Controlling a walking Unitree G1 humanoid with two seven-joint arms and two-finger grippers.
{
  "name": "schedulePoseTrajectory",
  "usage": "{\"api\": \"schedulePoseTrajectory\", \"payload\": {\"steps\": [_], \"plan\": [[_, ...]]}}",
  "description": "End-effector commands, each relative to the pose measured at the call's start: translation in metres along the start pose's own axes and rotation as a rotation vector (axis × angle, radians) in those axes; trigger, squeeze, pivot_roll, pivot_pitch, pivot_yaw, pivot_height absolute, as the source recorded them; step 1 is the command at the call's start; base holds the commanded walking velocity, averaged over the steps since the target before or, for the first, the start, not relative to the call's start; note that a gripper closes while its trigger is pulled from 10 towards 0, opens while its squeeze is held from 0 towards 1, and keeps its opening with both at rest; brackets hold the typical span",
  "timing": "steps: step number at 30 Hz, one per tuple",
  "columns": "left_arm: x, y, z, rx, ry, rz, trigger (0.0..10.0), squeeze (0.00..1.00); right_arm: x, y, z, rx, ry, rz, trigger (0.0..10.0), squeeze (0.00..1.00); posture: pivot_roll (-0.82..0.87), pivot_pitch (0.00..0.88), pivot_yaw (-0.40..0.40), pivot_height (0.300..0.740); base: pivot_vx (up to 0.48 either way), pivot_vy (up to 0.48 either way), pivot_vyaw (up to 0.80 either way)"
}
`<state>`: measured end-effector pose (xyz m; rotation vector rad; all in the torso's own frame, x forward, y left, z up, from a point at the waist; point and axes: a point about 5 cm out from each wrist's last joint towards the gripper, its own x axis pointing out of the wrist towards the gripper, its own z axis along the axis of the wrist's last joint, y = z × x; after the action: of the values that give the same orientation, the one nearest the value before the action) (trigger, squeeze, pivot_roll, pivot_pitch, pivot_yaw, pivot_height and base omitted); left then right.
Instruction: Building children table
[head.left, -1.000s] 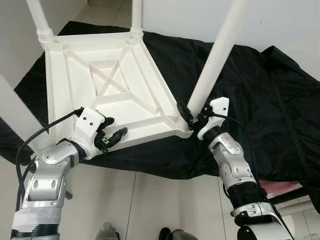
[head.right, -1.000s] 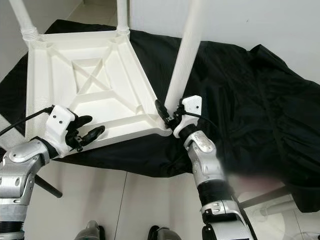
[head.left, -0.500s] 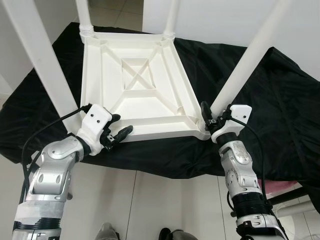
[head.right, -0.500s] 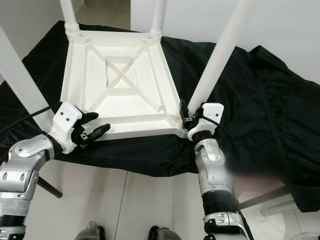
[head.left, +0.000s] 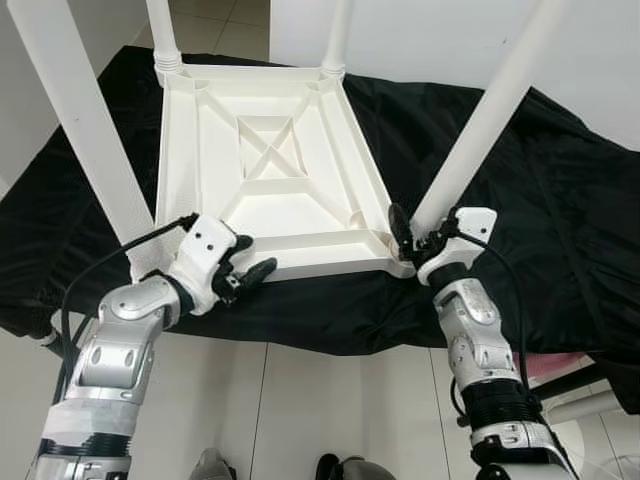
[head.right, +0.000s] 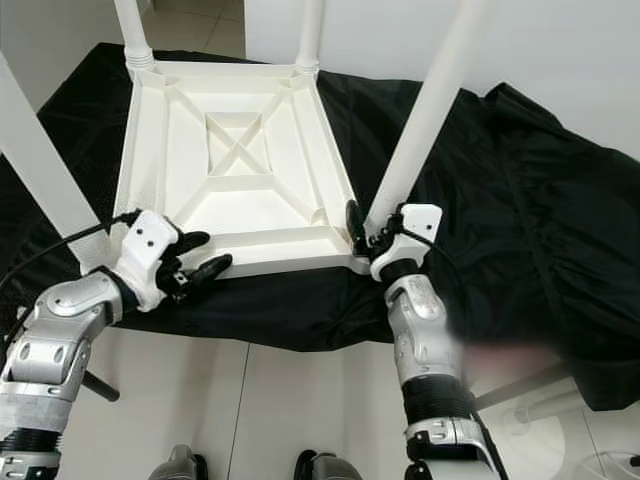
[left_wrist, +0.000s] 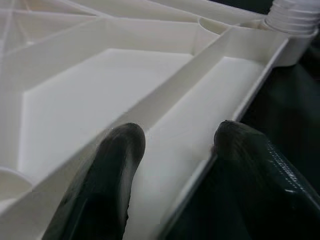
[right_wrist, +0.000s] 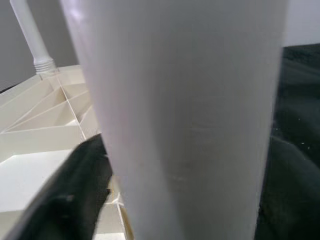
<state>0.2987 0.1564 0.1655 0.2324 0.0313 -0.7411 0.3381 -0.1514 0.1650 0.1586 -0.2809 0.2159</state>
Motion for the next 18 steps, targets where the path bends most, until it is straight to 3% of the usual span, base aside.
{"api": "schedulePoseTrajectory", "payload": {"steps": [1,2,9,12,18], "plan": [[0.002,-0.003,-0.003,-0.033,0.002,0.055,10.0,0.00,0.000,-0.001,-0.002,-0.018,0.006,-0.008,10.0,1.00,0.07,0.132,-0.089,0.740,0.000,0.000,0.00],[0.008,-0.015,0.001,-0.081,-0.045,0.051,10.0,0.00,-0.002,0.003,-0.003,0.000,0.006,-0.012,10.0,0.00,0.07,0.128,-0.100,0.740,0.000,0.000,0.00],[0.015,-0.029,0.004,-0.147,-0.082,0.055,10.0,0.00,-0.004,0.005,-0.007,0.013,0.043,-0.025,10.0,0.00,0.07,0.114,-0.102,0.740,0.000,0.000,0.00],[0.028,-0.041,0.016,-0.221,-0.147,0.108,10.0,0.00,-0.005,0.013,-0.009,0.029,0.066,-0.021,10.0,0.00,0.06,0.099,-0.094,0.740,0.000,0.000,0.00],[0.031,-0.044,0.020,-0.224,-0.165,0.132,10.0,0.00,-0.009,0.014,-0.006,0.020,0.035,0.031,10.0,0.00,0.06,0.090,-0.094,0.740,0.000,0.000,0.00]]}}
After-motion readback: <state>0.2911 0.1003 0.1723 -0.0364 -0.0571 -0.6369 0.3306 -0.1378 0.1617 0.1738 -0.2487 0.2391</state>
